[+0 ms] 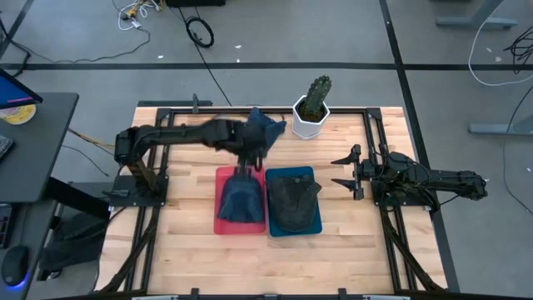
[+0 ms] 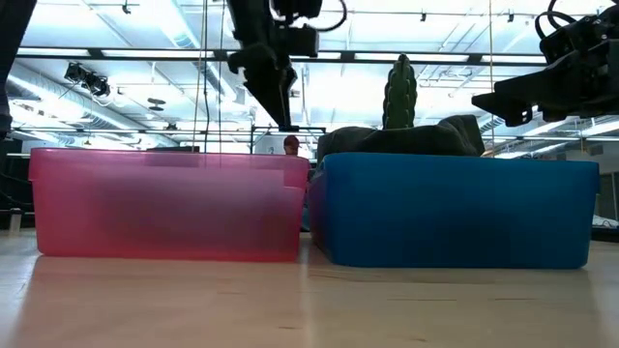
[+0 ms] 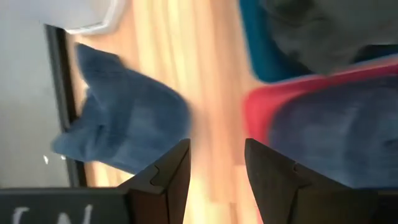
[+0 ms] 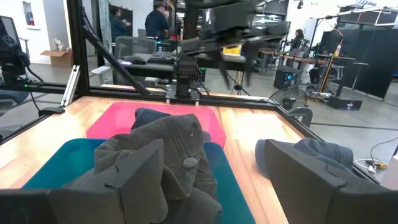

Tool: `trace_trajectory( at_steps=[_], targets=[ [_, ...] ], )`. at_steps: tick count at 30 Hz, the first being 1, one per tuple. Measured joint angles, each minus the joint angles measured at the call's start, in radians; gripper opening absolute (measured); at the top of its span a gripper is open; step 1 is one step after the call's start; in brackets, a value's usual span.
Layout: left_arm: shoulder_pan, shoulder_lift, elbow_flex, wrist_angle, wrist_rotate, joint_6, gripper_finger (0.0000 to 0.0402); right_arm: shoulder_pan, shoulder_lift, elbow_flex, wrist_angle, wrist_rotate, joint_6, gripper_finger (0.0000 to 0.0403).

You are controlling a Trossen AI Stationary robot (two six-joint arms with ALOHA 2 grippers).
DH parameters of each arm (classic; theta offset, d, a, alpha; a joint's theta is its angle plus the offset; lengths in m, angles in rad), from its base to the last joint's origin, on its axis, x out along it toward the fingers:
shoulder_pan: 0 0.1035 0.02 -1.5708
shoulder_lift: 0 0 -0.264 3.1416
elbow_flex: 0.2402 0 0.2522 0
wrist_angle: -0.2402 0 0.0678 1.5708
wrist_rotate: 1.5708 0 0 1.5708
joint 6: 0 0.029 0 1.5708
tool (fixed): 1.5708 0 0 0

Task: Pick & Place hat
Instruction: Put the dark blue cap into the red bin

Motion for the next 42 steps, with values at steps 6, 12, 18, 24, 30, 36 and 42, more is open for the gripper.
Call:
trace_trajectory(
  at_steps=[6, 12, 18, 24, 30, 36, 42],
  targets=[
    [0.137, 0.000, 0.000, 0.045, 0.040, 0.135, 0.0156, 0.000, 0.000, 0.000, 0.000, 0.000, 0.000, 0.0281],
    [0.245, 0.008, 0.000, 0.107, 0.166, 0.226, 0.0158, 0.000, 0.000, 0.000, 0.000, 0.000, 0.000, 0.0281],
    [0.317, 0.052, 0.000, 0.168, 0.239, 0.361, 0.0158, 0.000, 0.000, 0.000, 0.000, 0.000, 0.000, 0.0281],
    [0.360, 0.161, 0.001, 0.170, 0.277, 0.428, 0.0156, 0.000, 0.000, 0.000, 0.000, 0.000, 0.000, 0.0281],
    [0.395, 0.263, 0.000, 0.283, 0.291, 0.487, 0.0149, 0.000, 0.000, 0.000, 0.000, 0.000, 0.000, 0.0281],
    [0.433, 0.301, 0.001, 0.325, 0.291, 0.489, 0.0149, 0.000, 0.000, 0.000, 0.000, 0.000, 0.000, 0.0281],
    [0.446, 0.316, 0.002, 0.313, 0.294, 0.490, 0.0135, 0.000, 0.000, 0.000, 0.000, 0.000, 0.000, 0.0281]
  ],
)
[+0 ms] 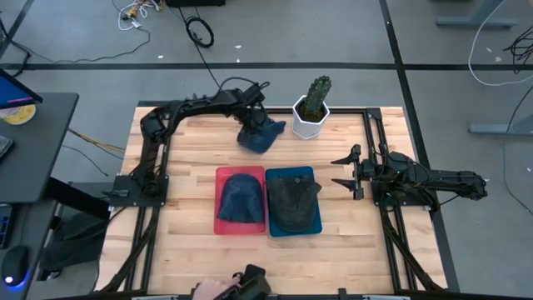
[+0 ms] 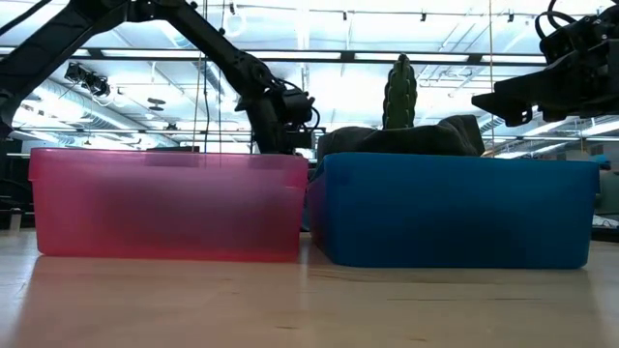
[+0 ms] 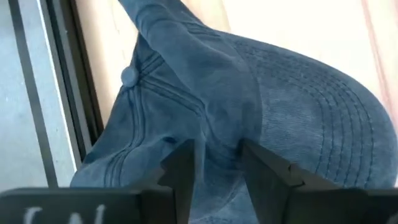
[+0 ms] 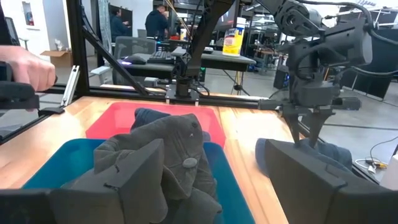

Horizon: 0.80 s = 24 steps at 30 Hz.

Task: Pick & Place hat
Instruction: Put the dark blue cap into the red bin

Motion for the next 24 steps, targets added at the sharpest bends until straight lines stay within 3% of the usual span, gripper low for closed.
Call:
trace_trajectory(
  at_steps=[3, 7, 17, 24],
  targets=[
    [0.000, 0.005, 0.001, -0.021, 0.014, 0.039, 0.0101, 0.000, 0.000, 0.000, 0.000, -0.001, 0.000, 0.0281],
    [-0.002, 0.005, 0.000, -0.041, 0.031, 0.055, 0.0018, 0.000, 0.000, 0.000, 0.000, -0.001, 0.000, 0.0281],
    [-0.020, 0.003, 0.159, -0.215, -0.091, -0.103, 0.0006, 0.000, 0.000, 0.000, 0.000, 0.000, 0.000, 0.0281],
    [-0.105, -0.074, 0.275, -0.362, -0.199, -0.276, 0.0005, 0.000, 0.000, 0.000, 0.000, 0.000, 0.000, 0.0281]
  ],
)
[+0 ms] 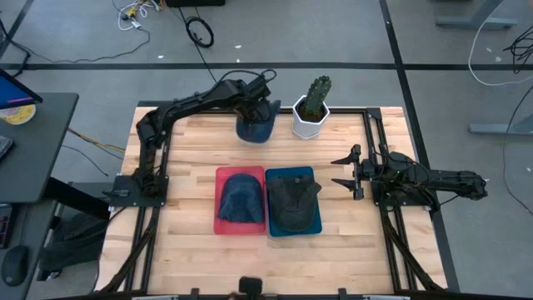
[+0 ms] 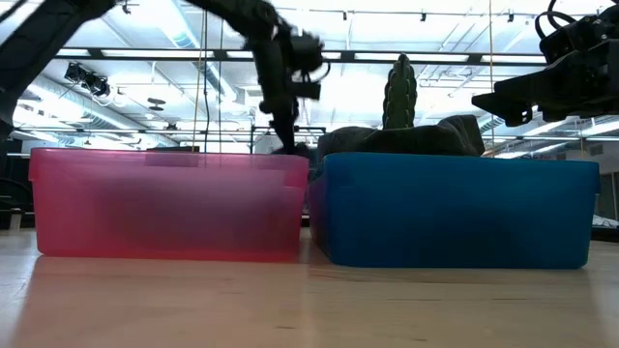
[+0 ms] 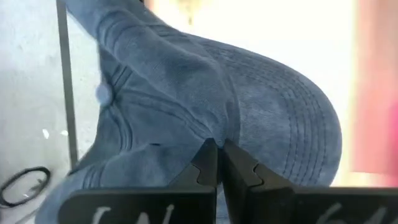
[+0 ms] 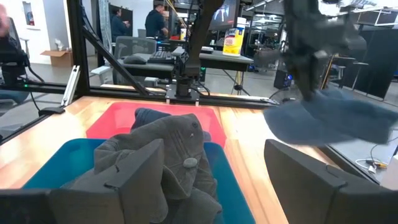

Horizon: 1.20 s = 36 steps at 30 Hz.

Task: Pick & Place hat
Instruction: Put the dark blue cap into the red bin

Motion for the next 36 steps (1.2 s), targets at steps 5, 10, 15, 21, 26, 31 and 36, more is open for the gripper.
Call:
trace_trajectory(
  at_steps=[5, 10, 15, 21, 26, 31, 36],
  targets=[
    [-0.111, -0.095, 0.006, -0.141, -0.034, -0.216, 0.0005, 0.000, 0.000, 0.000, 0.000, 0.000, 0.000, 0.0281],
    [-0.288, -0.164, 0.006, -0.289, -0.107, -0.440, 0.0005, 0.000, 0.000, 0.000, 0.000, 0.000, 0.000, 0.0281],
    [-0.498, -0.192, 0.007, -0.321, -0.149, -0.632, 0.0005, 0.000, 0.000, 0.000, 0.000, 0.001, 0.000, 0.0281],
    [-0.727, -0.190, 0.004, -0.338, -0.269, -0.887, 0.0005, 0.000, 0.000, 0.000, 0.000, 0.000, 0.000, 0.0281],
    [-0.851, -0.179, 0.003, -0.336, -0.309, -1.024, 0.0005, 0.000, 0.000, 0.000, 0.000, 0.001, 0.000, 0.0281],
    [-0.904, -0.161, 0.002, -0.372, -0.331, -1.102, 0.0005, 0.000, 0.000, 0.000, 0.000, 0.000, 0.000, 0.0281],
    [-0.911, -0.124, 0.002, -0.381, -0.352, -1.118, 0.0005, 0.000, 0.000, 0.000, 0.000, 0.000, 0.000, 0.0281]
  ],
)
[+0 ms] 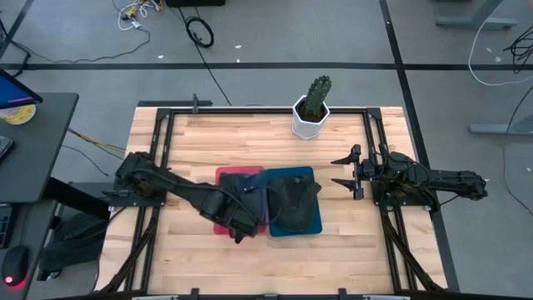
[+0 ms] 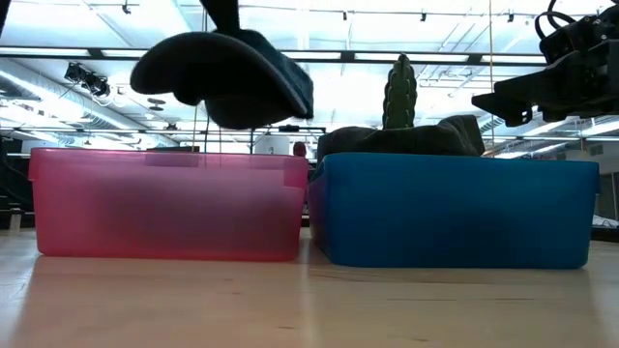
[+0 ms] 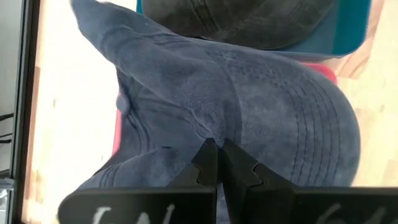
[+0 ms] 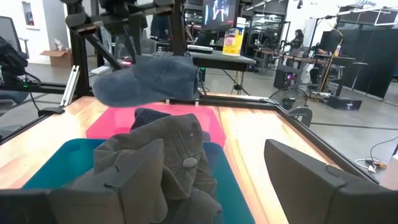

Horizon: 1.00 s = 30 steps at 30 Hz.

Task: Pick & Place hat
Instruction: Put the dark blue cap into the red bin

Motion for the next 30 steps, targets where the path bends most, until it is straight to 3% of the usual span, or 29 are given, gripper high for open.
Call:
trace_trajectory(
  at_steps=[12, 23, 30],
  targets=[
    [0.053, 0.136, 0.000, 0.005, 0.054, 0.038, 0.0005, 0.000, 0.000, 0.000, 0.000, 0.000, 0.000, 0.0281],
    [0.054, 0.168, 0.000, -0.003, 0.077, -0.014, 0.0006, 0.000, 0.000, 0.000, 0.000, 0.000, 0.000, 0.0281],
    [0.055, 0.190, 0.000, -0.006, 0.072, -0.029, 0.0053, 0.000, 0.000, 0.000, 0.000, 0.000, 0.000, 0.0281]
  ],
)
